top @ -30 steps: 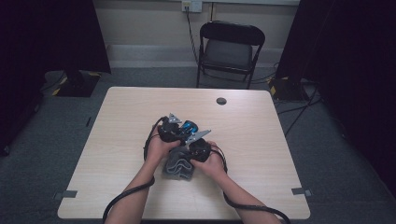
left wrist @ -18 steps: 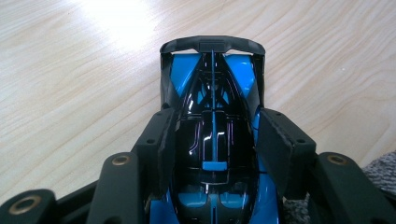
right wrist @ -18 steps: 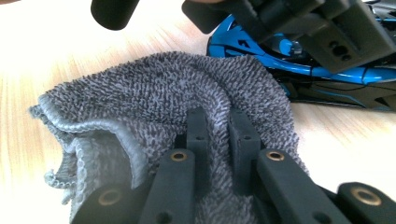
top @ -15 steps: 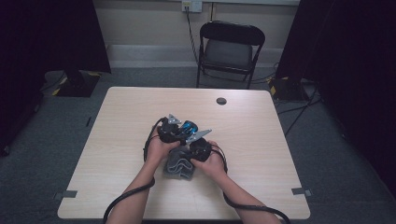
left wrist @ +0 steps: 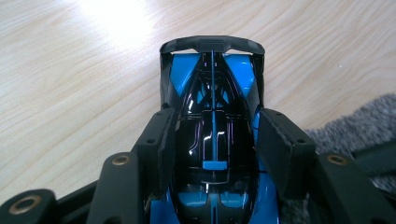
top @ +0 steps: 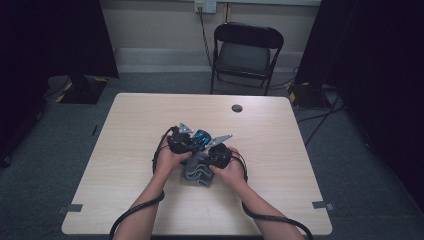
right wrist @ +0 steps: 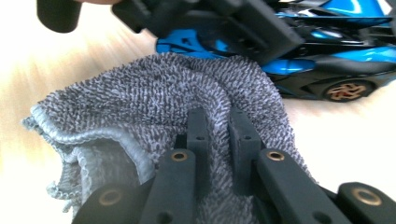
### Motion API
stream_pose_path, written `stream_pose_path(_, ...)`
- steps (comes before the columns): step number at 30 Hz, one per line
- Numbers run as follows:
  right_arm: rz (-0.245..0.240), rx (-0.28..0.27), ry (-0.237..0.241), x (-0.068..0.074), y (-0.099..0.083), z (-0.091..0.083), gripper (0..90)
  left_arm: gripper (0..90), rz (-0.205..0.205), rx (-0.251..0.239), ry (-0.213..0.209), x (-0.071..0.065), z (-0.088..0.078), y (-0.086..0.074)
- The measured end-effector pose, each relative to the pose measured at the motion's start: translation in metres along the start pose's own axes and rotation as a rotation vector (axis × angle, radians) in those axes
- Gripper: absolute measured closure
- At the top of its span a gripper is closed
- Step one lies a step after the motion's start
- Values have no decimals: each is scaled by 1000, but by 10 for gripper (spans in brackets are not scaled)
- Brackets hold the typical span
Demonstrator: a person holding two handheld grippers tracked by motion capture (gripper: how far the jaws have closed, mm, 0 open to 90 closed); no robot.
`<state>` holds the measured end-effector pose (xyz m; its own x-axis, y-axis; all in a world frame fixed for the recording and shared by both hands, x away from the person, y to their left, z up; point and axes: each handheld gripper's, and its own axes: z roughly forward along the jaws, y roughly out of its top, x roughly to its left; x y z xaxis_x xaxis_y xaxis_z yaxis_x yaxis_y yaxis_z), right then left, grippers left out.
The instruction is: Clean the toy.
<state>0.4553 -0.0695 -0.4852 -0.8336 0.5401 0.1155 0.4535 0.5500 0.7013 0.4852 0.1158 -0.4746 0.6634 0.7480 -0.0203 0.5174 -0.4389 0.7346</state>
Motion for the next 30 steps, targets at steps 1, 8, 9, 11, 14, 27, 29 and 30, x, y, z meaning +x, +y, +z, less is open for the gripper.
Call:
stream_pose_path(1, 0, 0, 0, 0, 0, 0, 811, 477, 0, 0, 0, 0, 0, 0)
stream_pose_path(8, 13, 3, -27, -11, 0, -3, 811, 477, 2, -3, -5, 1, -1, -1)
stream_pose_path(9, 13, 3, -27, -11, 0, -3, 811, 478, 2, -3, -5, 1, -1, -1)
stream_pose_path(11, 30, -1, -48, -21, -2, -6, 811, 478, 2, -3, -4, 1, -2, -2)
stream_pose_path(14, 41, 0, -50, -28, -2, -7, 810, 478, 0, 0, -10, 2, -2, -2)
stream_pose_path(27, 87, 10, -92, -45, 2, -9, 810, 479, -2, -1, -16, 2, -2, -2)
stream_pose_path(29, 101, 8, -96, -47, 2, -9, 809, 479, -2, -2, -16, 3, -2, -2)
stream_pose_path(30, 107, 7, -96, -47, 2, -9, 809, 479, -2, -3, -16, 3, -2, -2)
